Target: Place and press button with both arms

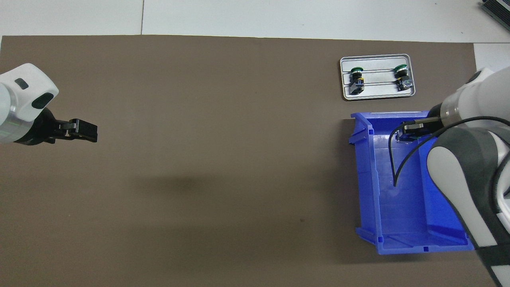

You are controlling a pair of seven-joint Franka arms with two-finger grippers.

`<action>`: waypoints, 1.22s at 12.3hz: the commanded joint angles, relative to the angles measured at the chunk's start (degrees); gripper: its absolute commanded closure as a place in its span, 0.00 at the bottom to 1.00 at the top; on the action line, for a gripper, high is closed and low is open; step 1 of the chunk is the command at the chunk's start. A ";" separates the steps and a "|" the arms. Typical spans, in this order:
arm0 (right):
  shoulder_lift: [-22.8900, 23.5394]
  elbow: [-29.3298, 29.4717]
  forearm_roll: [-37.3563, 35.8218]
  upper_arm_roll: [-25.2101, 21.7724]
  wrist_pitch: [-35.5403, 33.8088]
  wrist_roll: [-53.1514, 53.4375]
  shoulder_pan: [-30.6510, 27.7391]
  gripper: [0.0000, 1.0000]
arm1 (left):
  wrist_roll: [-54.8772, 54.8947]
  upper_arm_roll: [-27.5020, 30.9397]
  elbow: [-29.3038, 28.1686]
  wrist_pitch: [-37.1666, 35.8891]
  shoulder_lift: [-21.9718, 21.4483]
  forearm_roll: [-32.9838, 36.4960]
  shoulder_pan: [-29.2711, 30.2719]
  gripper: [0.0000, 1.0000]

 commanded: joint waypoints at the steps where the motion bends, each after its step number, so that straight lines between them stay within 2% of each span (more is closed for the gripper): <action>1: 3.26 -1.44 4.71 0.83 5.45 -5.86 -2.62 1.00 | 0.30 -0.49 -1.30 0.27 -1.52 1.00 0.69 0.00; 7: 10.13 -2.58 5.09 0.83 14.07 -7.19 -2.36 1.00 | 0.30 -0.49 -1.30 0.27 -1.52 1.00 0.69 0.00; 9: 10.05 -4.86 5.09 0.83 16.62 -7.01 -2.19 1.00 | 0.30 -0.49 -1.30 0.27 -1.52 1.00 0.69 0.00; 13: 9.78 -6.45 5.09 0.74 16.81 -6.40 -2.19 0.98 | 0.30 -0.49 -1.30 0.27 -1.52 1.00 0.69 0.00; 14: 9.87 -6.28 5.09 0.74 16.72 -5.44 -2.10 0.81 | 0.30 -0.49 -1.30 0.18 -1.52 1.00 0.69 0.00; 15: 9.87 -6.02 5.09 0.74 16.63 -4.21 -2.10 0.58 | 0.30 -0.49 -1.30 0.27 -1.52 1.00 0.69 0.00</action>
